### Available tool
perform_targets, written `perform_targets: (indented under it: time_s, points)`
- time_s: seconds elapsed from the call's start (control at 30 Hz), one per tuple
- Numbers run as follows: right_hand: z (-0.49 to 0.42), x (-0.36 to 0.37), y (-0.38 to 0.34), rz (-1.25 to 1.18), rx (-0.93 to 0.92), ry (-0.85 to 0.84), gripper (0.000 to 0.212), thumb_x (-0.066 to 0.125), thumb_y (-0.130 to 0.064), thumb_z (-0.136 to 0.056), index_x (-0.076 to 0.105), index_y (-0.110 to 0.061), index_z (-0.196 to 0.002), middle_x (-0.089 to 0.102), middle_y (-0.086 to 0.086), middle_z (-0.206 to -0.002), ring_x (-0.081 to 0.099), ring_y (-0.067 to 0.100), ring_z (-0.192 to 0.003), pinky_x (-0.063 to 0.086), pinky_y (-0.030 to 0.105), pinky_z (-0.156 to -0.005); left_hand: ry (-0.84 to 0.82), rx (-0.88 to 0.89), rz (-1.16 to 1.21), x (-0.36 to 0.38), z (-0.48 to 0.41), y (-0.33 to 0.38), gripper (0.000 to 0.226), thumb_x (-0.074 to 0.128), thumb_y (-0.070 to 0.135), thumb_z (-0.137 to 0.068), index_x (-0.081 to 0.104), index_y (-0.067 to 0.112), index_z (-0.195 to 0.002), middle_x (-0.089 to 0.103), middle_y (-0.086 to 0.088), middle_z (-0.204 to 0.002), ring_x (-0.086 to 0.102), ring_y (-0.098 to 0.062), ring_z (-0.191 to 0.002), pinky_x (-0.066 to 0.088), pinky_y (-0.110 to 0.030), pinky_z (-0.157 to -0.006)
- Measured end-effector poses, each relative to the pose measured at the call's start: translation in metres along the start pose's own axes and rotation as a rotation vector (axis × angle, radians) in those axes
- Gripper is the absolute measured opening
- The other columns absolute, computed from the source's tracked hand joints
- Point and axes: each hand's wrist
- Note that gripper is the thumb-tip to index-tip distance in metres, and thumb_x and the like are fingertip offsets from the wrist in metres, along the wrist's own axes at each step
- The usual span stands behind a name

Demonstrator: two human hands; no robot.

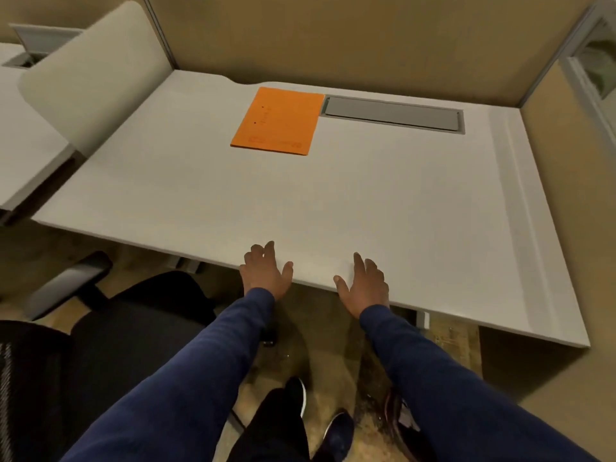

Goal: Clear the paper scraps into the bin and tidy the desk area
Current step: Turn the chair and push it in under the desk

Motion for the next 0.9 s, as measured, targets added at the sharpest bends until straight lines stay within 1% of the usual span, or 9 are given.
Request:
perform_targets:
  time_s: [0.17, 0.37, 0.5, 0.7, 0.9]
  points:
    - [0.038, 0.01, 0.006, -0.019, -0.008, 0.027, 0.078, 0.043, -0.059, -0.098, 0.015, -0.021, -0.16, 0.026, 0.013, -0.162, 0.032, 0.034, -0.144, 0.034, 0.048, -0.115, 0.02, 0.02, 0.007, -0.005, 0.037, -0.009, 0.067, 0.049, 0.051, -0.095, 0.031, 0.018, -0.151, 0.04, -0.012, -0.145, 0.041, -0.031, -0.13, 0.036, -0.045, -0.104]
    - [0.083, 0.026, 0.0, -0.037, 0.045, 0.063, 0.075, 0.047, -0.057, -0.097, 0.021, -0.02, -0.158, 0.032, 0.013, -0.158, 0.035, 0.034, -0.143, 0.037, 0.051, -0.113, 0.001, 0.063, 0.037, -0.002, 0.071, -0.029, 0.067, 0.051, 0.051, -0.094, 0.033, 0.018, -0.149, 0.04, -0.013, -0.144, 0.04, -0.031, -0.129, 0.036, -0.046, -0.105]
    - [0.118, 0.043, -0.006, -0.057, 0.082, 0.096, 0.075, 0.048, -0.055, -0.098, 0.019, -0.021, -0.158, 0.027, 0.013, -0.16, 0.031, 0.033, -0.144, 0.034, 0.048, -0.115, -0.006, 0.119, 0.049, -0.004, 0.09, -0.048, 0.063, 0.051, 0.05, -0.094, 0.036, 0.017, -0.146, 0.04, -0.013, -0.143, 0.041, -0.032, -0.128, 0.036, -0.046, -0.105]
    - [0.19, 0.085, -0.036, -0.122, 0.159, 0.164, 0.075, 0.049, -0.054, -0.097, 0.02, -0.022, -0.158, 0.028, 0.013, -0.16, 0.031, 0.034, -0.145, 0.033, 0.049, -0.115, -0.002, 0.218, 0.049, -0.011, 0.131, -0.104, 0.065, 0.052, 0.05, -0.093, 0.034, 0.02, -0.147, 0.039, -0.012, -0.144, 0.041, -0.031, -0.128, 0.036, -0.046, -0.106]
    - [0.253, 0.122, -0.069, -0.161, 0.164, 0.209, 0.075, 0.051, -0.054, -0.096, 0.023, -0.021, -0.157, 0.033, 0.013, -0.157, 0.035, 0.034, -0.141, 0.034, 0.047, -0.112, -0.016, 0.254, 0.032, -0.021, 0.17, -0.158, 0.063, 0.053, 0.05, -0.093, 0.035, 0.021, -0.146, 0.04, -0.011, -0.143, 0.04, -0.031, -0.128, 0.034, -0.046, -0.107]
Point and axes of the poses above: each hand's wrist, its own z-axis away from the middle knuckle, its own x-axis out of the palm, y = z × x
